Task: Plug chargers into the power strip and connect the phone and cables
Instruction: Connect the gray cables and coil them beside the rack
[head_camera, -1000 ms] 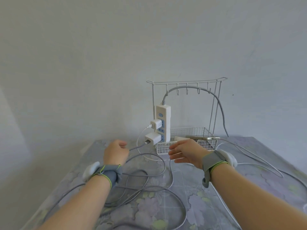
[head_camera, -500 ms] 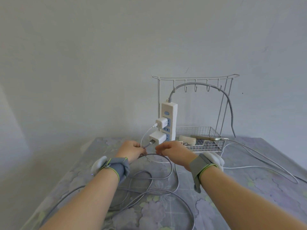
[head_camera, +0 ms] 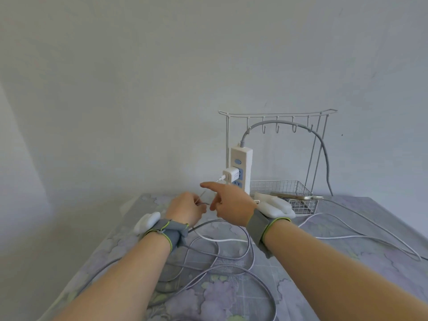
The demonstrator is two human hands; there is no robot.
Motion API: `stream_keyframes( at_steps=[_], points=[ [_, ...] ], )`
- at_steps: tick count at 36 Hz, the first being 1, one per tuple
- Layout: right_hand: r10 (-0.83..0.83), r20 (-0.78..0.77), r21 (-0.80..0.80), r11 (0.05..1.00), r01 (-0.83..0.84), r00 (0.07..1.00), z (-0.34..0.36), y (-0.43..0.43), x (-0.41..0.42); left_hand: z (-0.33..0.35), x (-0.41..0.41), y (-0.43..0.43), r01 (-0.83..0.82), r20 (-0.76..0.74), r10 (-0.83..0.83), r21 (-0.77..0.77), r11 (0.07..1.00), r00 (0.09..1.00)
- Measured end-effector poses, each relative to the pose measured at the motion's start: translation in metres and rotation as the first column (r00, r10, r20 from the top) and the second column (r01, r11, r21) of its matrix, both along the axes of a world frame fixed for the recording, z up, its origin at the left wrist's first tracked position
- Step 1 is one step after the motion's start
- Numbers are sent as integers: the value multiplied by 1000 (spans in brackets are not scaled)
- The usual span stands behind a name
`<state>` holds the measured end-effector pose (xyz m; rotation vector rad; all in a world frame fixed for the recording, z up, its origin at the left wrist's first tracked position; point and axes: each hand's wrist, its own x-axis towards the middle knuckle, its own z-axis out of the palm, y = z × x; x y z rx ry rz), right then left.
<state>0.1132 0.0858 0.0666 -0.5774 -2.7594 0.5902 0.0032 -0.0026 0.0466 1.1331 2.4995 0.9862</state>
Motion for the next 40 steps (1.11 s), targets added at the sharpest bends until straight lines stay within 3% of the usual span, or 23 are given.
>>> stream_keyframes(
  at_steps=[6, 16, 23, 26, 30, 34, 37, 40],
  points=[
    [-21, 80, 59, 998, 16, 997, 2, 1, -10, 15, -2, -7, 42, 246, -44, 15, 999, 968],
    [-113, 121, 355, 933, 64, 986, 11, 0, -20, 22, -8, -21, 134, 425, -114, -18, 991, 898],
    [-168, 67, 120, 980, 159, 983, 15, 6, -18, 16, -19, -46, 332, 571, -172, -189, 924, 803],
    [-176, 63, 50, 984, 173, 982, 12, 8, -20, 11, -23, -53, 319, 649, -226, -28, 947, 727],
    [-191, 21, 18, 982, 191, 981, 13, 9, -17, 17, -27, -54, 43, 735, -292, 338, 940, 612],
    [-203, -64, -34, 979, 201, 977, 14, 8, -14, 34, -19, -45, -66, 724, -294, 424, 903, 624],
    [-206, -309, -191, 970, 151, 929, 18, 4, -9, 47, -13, -35, -105, 700, -300, 472, 875, 648],
    [-232, -440, -387, 921, 49, 868, 31, -5, 4, 61, -7, -26, -176, 748, -304, 487, 856, 589]
  ],
)
